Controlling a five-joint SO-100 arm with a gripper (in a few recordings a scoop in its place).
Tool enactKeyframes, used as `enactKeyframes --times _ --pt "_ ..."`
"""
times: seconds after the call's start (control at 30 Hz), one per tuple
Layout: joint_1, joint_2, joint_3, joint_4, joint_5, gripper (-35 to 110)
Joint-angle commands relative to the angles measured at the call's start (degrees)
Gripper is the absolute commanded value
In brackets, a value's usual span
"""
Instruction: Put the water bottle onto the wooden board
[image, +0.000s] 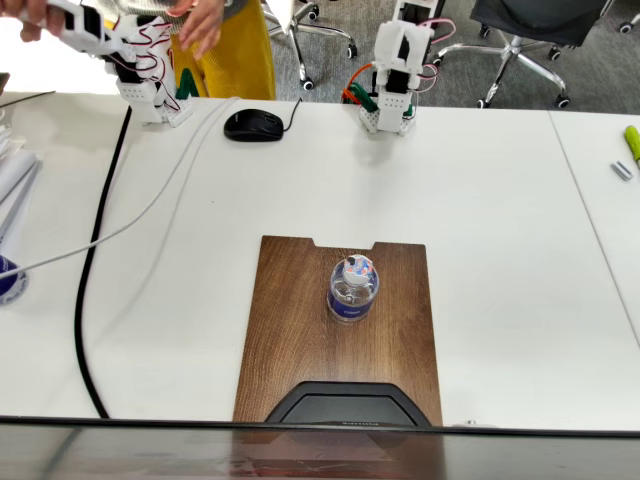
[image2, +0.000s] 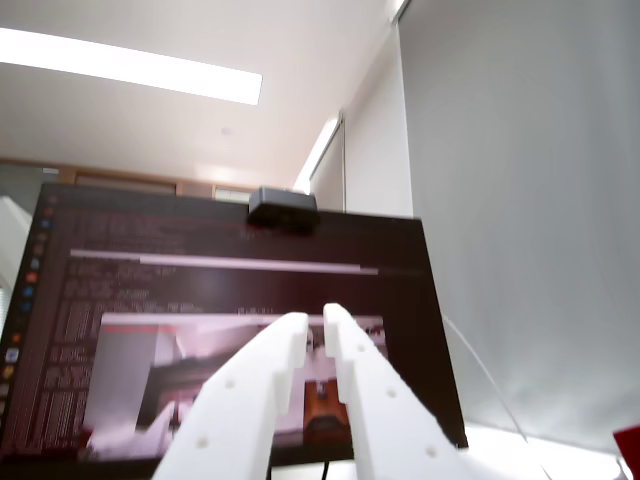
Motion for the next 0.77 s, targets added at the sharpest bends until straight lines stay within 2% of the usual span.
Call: enactKeyframes --times 0.0,0.2,0.73 --pt "0.18 0.7 0.62 -8.35 0.0 0" --pt "0.18 0.7 0.62 -11.87 -4.75 0" --pt "-0.35 0.7 0.62 -10.2 -4.48 0"
